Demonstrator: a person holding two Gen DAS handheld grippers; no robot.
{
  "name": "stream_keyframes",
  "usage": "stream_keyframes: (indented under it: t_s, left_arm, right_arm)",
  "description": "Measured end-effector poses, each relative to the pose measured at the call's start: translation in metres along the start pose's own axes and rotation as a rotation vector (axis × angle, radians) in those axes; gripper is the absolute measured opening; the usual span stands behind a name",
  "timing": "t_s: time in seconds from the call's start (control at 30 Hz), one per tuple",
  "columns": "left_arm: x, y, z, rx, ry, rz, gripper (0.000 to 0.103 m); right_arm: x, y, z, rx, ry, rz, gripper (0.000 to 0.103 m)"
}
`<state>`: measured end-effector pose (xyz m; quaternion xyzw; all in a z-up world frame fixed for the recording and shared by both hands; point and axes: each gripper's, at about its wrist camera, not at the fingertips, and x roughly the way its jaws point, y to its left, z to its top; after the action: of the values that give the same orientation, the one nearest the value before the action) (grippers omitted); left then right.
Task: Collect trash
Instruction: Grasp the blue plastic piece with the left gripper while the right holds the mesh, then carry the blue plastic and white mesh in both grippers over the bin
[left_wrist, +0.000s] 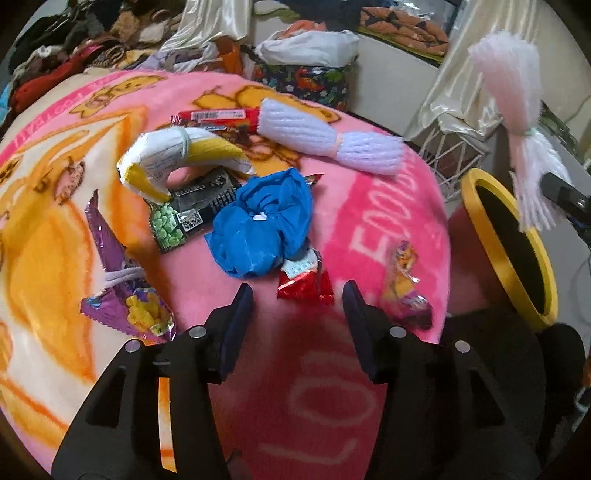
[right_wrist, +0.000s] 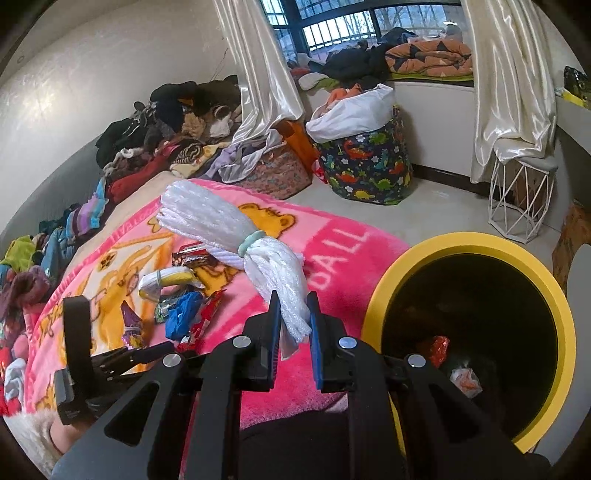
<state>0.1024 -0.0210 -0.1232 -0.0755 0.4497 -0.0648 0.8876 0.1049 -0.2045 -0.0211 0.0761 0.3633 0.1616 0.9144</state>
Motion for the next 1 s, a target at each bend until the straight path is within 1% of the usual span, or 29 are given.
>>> stream_keyframes:
  t_s: [0.1,0.17,0.2,0.3,0.37,0.43,0.47,0.5,0.57,0.6,0.63,0.67,0.73,0.87,1.0]
  left_arm:
    - [-0.004,0.002,-0.003,0.002,-0.008,-0.002,0.042]
    - [-0.01,0.006,0.0,0.002,-0.053,0.022,0.042]
    - [-0.014,0.008,0.002,-0.006,-0.073,0.022,0.042]
    - [-0.017,0.012,0.012,-0.03,-0.094,0.029,0.042]
    - [-0.014,0.013,0.02,-0.038,-0.097,0.037,0.042]
    - [-0.003,0.014,0.027,-0.05,-0.075,0.055,0.042]
    - [0.001,0.017,0.029,-0.068,-0.062,0.05,0.041]
    - [0.006,0.019,0.031,-0.09,-0.051,0.03,0.038]
    - [0.01,0.019,0.032,-0.087,-0.039,0.039,0.021]
    - [0.012,0.019,0.032,-0.085,-0.036,0.041,0.017]
    - [0.013,0.02,0.032,-0.094,-0.035,0.029,0.008]
    - [0.011,0.02,0.033,-0.1,-0.042,0.024,0.005]
    - [0.002,0.016,0.037,-0.088,-0.077,0.024,0.003]
    - [-0.022,0.002,0.05,-0.053,-0.156,-0.007,0.003]
    - [-0.043,-0.023,0.066,-0.015,-0.218,-0.061,0.003]
  right_arm:
    - [-0.002,-0.001,-0.001,0.01,-0.004,-0.002,0.014]
    - [-0.003,-0.004,-0.001,0.017,-0.006,0.001,0.014]
    - [-0.004,-0.005,-0.001,0.015,-0.007,0.0,0.014]
    - [-0.005,-0.006,-0.001,0.014,-0.01,-0.002,0.014]
    - [-0.006,-0.007,0.0,0.013,-0.01,-0.001,0.014]
    - [-0.007,-0.007,0.0,0.014,-0.013,-0.005,0.014]
    - [-0.008,-0.007,0.0,0.016,-0.016,-0.004,0.014]
    - [-0.01,-0.008,0.001,0.018,-0.021,-0.005,0.014]
    - [-0.016,-0.012,0.002,0.023,-0.031,-0.007,0.014]
    - [-0.018,-0.014,0.002,0.025,-0.037,-0.008,0.014]
    - [-0.021,-0.016,0.003,0.027,-0.043,-0.011,0.014]
    - [-0.024,-0.019,0.004,0.029,-0.047,-0.012,0.014]
    - [-0.029,-0.024,0.005,0.033,-0.058,-0.02,0.014]
    - [-0.04,-0.036,0.007,0.053,-0.087,-0.044,0.014]
    - [-0.047,-0.053,0.01,0.088,-0.104,-0.067,0.014]
